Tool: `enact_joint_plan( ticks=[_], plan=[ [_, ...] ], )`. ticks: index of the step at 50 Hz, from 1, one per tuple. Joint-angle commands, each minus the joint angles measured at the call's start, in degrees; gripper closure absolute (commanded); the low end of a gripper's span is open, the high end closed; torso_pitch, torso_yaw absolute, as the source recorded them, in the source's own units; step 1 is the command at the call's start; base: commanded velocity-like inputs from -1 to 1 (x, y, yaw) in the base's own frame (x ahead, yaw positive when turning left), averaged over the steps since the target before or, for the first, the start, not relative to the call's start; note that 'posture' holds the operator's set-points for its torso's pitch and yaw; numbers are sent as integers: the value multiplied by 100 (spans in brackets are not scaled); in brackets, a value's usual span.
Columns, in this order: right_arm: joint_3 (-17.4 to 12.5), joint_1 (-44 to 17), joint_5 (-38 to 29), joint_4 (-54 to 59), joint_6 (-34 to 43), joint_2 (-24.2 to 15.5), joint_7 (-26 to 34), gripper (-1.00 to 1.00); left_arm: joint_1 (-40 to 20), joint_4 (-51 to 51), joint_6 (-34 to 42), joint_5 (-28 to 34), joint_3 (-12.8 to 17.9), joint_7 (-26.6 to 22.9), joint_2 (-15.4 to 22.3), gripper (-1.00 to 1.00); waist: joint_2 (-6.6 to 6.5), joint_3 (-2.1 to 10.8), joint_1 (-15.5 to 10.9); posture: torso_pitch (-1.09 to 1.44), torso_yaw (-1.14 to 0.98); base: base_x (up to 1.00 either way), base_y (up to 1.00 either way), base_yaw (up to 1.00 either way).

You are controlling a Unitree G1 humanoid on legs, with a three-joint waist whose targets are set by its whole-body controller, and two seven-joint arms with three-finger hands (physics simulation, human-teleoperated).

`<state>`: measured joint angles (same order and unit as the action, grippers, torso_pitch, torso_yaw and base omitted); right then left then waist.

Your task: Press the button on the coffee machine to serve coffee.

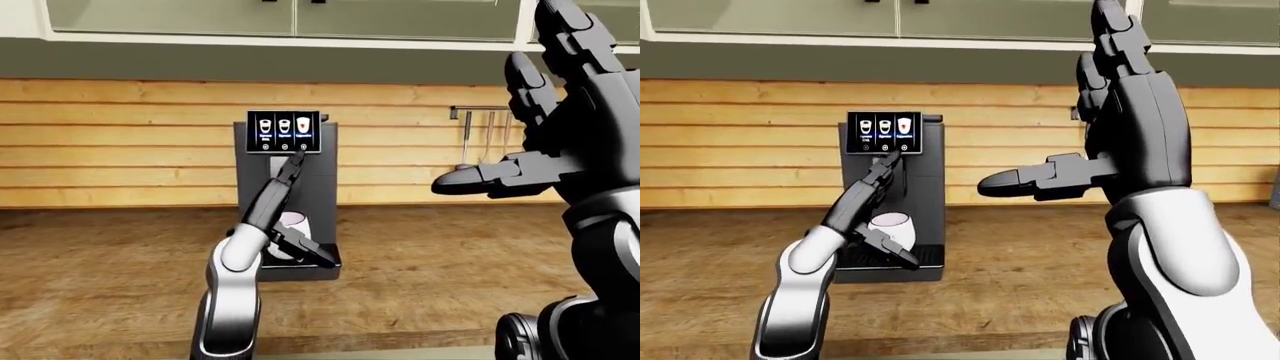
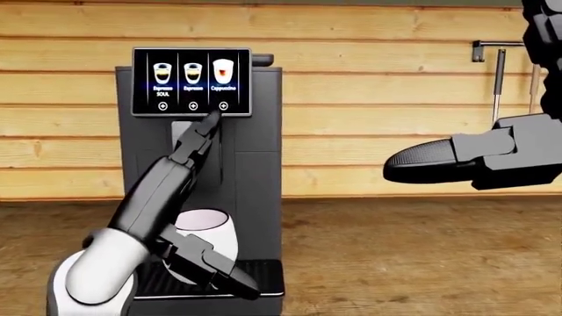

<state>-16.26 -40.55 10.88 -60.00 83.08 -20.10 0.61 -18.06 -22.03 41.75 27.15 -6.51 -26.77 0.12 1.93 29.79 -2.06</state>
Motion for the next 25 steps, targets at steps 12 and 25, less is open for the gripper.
enact_joint_plan(
  ticks=[12,25],
  plan=[
    [116,-105,-303,104,-209,55,120,-100,-284,350,-399,-164,269,185,130,-100,-15,-70,30,-85,0,0,0,0],
    [155,-107,-449,84,-190,94,222,-100,-400,690,-528,-218,265,348,149,-100,-29,-67,59,-85,0,0,0,0]
  ],
)
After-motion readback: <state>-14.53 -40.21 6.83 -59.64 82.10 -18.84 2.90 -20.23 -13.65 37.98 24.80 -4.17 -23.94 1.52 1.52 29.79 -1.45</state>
